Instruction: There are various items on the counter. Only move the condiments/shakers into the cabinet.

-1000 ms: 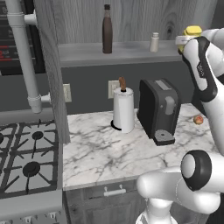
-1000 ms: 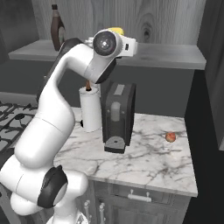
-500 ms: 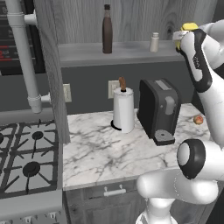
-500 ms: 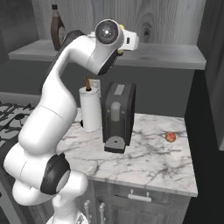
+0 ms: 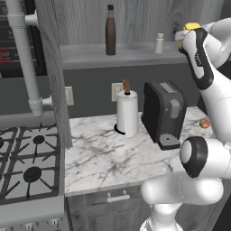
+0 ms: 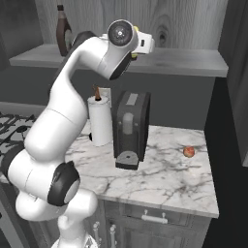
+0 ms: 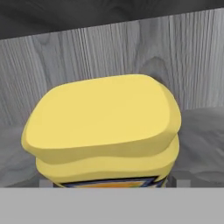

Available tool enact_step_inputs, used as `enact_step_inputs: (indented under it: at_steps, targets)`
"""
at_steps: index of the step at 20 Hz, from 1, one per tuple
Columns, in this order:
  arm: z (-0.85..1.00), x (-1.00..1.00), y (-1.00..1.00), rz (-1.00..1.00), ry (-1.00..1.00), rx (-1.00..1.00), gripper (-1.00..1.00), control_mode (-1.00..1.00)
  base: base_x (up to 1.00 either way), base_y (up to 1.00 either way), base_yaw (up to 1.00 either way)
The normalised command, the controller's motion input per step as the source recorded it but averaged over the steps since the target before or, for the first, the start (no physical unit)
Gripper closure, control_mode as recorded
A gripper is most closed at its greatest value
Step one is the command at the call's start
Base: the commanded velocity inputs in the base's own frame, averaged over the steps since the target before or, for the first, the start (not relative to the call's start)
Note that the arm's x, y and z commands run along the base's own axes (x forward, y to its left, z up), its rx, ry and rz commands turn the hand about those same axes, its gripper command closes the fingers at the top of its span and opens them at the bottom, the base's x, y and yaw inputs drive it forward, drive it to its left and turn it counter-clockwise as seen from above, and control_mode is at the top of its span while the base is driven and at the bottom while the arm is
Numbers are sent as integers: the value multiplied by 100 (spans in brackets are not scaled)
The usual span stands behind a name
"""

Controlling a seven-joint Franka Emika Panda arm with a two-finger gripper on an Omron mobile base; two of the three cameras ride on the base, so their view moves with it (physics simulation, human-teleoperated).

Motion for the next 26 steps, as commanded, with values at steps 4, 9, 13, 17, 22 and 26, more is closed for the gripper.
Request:
enact_step_inputs:
  at_steps: [4,9,13,17,22,26]
  targets:
    - [-3,22,-1,0,5,0,100,-100,0,0,0]
    - [-13,14,-1,0,5,0,100,-100,0,0,0]
    - [-15,11,-5,0,3,0,100,-100,0,0,0]
    - [-16,10,-4,0,0,0,100,-100,0,0,0]
    - [-20,17,0,0,2,0,100,-100,0,0,0]
    - [-16,10,0,0,2,0,100,-100,0,0,0]
